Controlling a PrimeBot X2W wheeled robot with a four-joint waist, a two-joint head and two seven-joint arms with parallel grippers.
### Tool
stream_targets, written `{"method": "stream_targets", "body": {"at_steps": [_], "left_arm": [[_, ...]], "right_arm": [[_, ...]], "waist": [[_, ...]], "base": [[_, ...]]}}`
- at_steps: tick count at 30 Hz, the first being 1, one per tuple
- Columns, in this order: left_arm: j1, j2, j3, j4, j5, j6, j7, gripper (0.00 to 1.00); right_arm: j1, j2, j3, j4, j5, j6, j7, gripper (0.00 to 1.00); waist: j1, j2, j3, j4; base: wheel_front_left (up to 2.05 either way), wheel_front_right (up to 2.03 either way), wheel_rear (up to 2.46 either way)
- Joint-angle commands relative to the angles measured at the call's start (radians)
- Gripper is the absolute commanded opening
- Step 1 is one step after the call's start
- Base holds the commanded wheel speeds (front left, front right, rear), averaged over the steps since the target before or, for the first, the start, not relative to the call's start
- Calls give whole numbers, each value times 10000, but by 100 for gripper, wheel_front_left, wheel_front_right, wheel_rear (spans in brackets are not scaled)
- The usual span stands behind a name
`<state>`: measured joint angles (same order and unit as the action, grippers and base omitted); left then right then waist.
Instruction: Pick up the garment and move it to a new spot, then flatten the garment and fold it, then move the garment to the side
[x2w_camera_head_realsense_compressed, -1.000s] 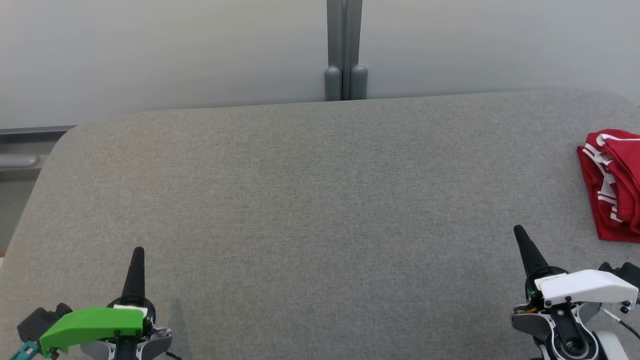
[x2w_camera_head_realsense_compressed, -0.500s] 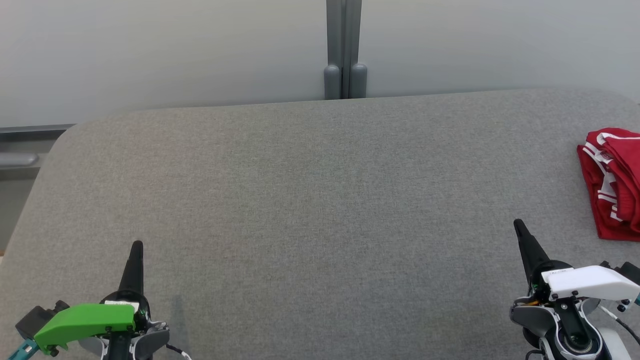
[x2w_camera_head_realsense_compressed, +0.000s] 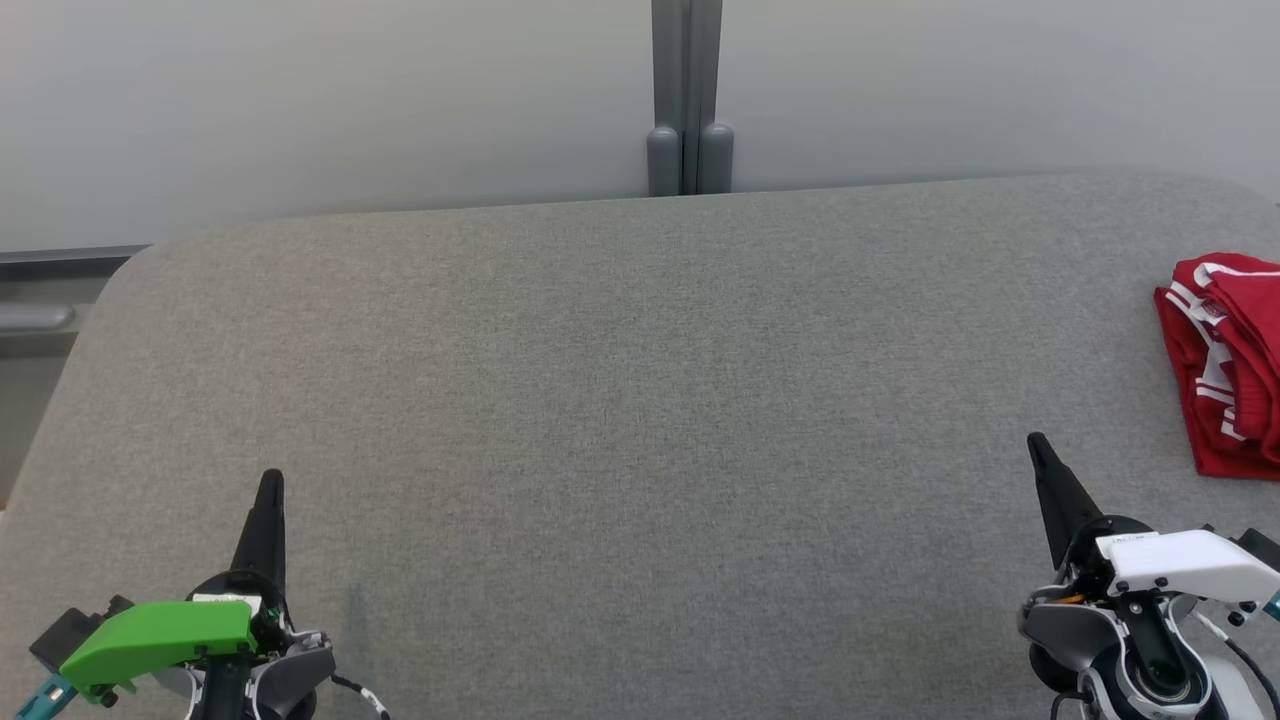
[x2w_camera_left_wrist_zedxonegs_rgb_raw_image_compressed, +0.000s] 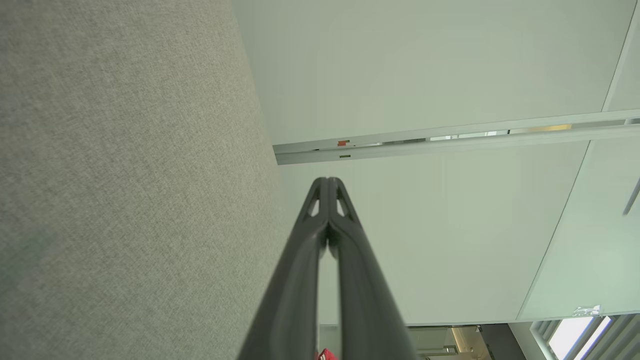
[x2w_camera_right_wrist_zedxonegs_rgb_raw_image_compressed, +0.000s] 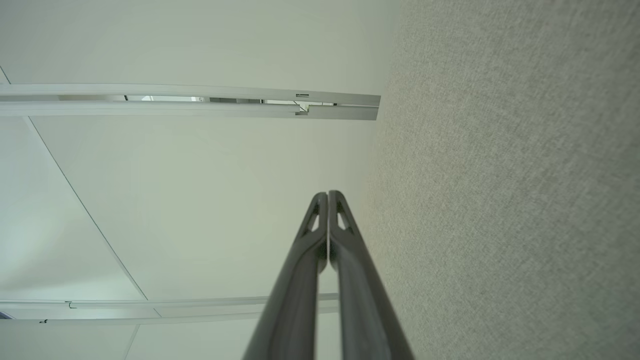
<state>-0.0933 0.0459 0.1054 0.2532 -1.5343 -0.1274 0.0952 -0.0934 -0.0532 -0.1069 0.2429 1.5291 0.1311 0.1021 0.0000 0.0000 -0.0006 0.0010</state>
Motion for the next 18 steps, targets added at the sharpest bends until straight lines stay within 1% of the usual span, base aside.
{"method": "stream_targets", "body": {"at_steps": [1,11,18], "left_arm": [[-167,72,66,-70,-208,-52,55,0],[-234,76,114,-100,-816,-59,221,0],[-210,76,108,-92,-797,-59,226,0]], "right_arm": [[-162,-8,-36,9,214,-5,43,0],[-189,37,-91,30,869,-5,137,0],[-185,32,-91,30,864,-4,145,0]], "waist": [[0,0,5,-1],[0,0,36,-10],[0,0,37,-10]], "base": [[0,0,0],[0,0,0],[0,0,0]]}}
